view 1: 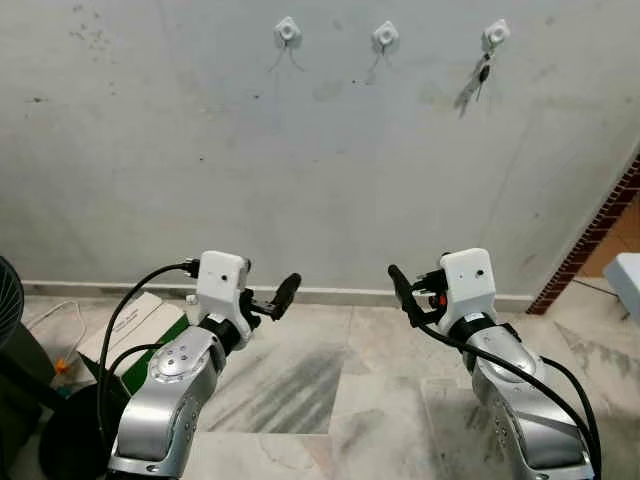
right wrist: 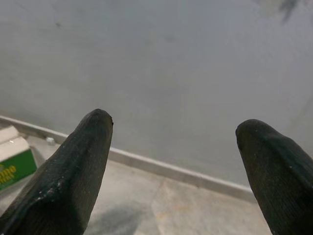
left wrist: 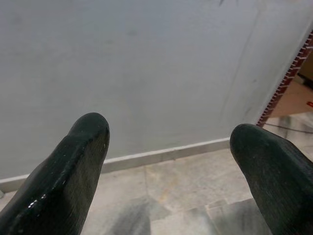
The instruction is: Hang keys on a hook
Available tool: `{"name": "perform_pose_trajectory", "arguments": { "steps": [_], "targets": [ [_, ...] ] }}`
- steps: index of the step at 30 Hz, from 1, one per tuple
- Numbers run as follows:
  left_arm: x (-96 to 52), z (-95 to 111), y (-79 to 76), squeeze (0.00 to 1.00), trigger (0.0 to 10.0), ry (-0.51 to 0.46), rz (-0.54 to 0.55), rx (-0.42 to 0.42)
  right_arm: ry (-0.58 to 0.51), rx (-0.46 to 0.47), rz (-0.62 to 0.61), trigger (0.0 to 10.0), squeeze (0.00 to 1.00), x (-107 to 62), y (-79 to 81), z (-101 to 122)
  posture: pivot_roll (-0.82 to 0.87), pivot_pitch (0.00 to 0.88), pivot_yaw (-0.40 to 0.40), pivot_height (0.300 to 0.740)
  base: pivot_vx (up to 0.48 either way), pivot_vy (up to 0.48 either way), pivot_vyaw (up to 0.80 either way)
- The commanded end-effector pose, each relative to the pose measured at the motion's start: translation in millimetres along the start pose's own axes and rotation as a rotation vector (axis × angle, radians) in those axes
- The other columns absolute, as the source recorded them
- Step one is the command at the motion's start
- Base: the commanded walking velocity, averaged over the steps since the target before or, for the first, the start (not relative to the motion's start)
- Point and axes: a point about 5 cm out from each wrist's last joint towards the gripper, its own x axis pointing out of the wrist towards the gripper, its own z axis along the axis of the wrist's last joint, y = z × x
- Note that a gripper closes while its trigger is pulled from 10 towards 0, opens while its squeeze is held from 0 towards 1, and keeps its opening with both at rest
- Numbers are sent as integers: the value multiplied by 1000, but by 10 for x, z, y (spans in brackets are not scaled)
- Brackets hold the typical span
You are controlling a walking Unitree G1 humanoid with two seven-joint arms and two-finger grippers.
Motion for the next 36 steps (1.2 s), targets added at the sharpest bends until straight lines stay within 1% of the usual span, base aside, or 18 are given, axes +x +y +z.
{"name": "perform_pose_trajectory", "arguments": {
  "steps": [1,3,4,5,6,7,11,15,19,24,27,29,31,33,36],
  "targets": [
    [-11,-26,-5,0,10000,-1,6,-10,-2,-6,-28,10000,0,4,-59,8,-44,0,77,740,0,0,0],
    [-51,-67,36,0,10000,3,27,-18,4,-6,-70,10000,0,-2,-167,-20,-51,0,87,740,0,0,-606],
    [-51,-67,36,0,10000,3,27,-18,4,-6,-70,10000,0,-2,-167,-20,-51,0,87,740,0,0,-756],
    [-59,-84,56,0,10000,4,37,-33,3,8,-91,10000,0,-4,-220,-32,-56,0,90,740,0,0,-756],
    [-59,-84,56,0,10000,4,37,-33,3,8,-91,10000,0,-4,-220,-32,-56,0,90,740,0,0,-756],
    [-44,-101,73,0,10000,5,42,-43,3,27,-102,10000,0,21,-257,-52,-69,0,97,740,0,0,-756],
    [41,-96,57,0,10000,3,46,-38,3,71,-115,10000,0,131,-266,-61,-63,0,94,740,0,0,-756],
    [96,-49,20,0,10000,-24,45,-55,-34,50,-93,10000,0,190,-214,57,-63,0,89,740,0,0,-756],
    [90,-49,17,0,10000,-31,50,-64,-36,53,-95,10000,0,143,-222,59,-68,0,72,740,0,0,-756],
    [83,-59,29,0,10000,-23,45,-98,-26,51,-104,10000,0,83,-248,35,-69,0,58,740,0,0,-756],
    [78,-67,35,0,10000,-16,41,-130,-41,25,-113,10000,0,55,-262,60,-72,0,56,740,0,0,-756],
    [79,-63,34,0,10000,-15,35,-126,-55,5,-119,10000,0,38,-270,81,-74,0,55,740,0,0,-759],
    [82,-55,16,0,10000,-17,17,-128,-70,8,-127,10000,0,13,-284,101,-73,0,55,740,0,0,-756],
    [79,-38,-4,0,10000,-22,-3,-123,-85,-10,-144,10000,0,-36,-312,118,-73,0,55,740,0,0,-756],
    [64,-19,-12,0,10000,-20,-23,-103,-84,1,-166,10000,0,-86,-351,109,-72,0,55,740,0,0,-756]
  ]
}}
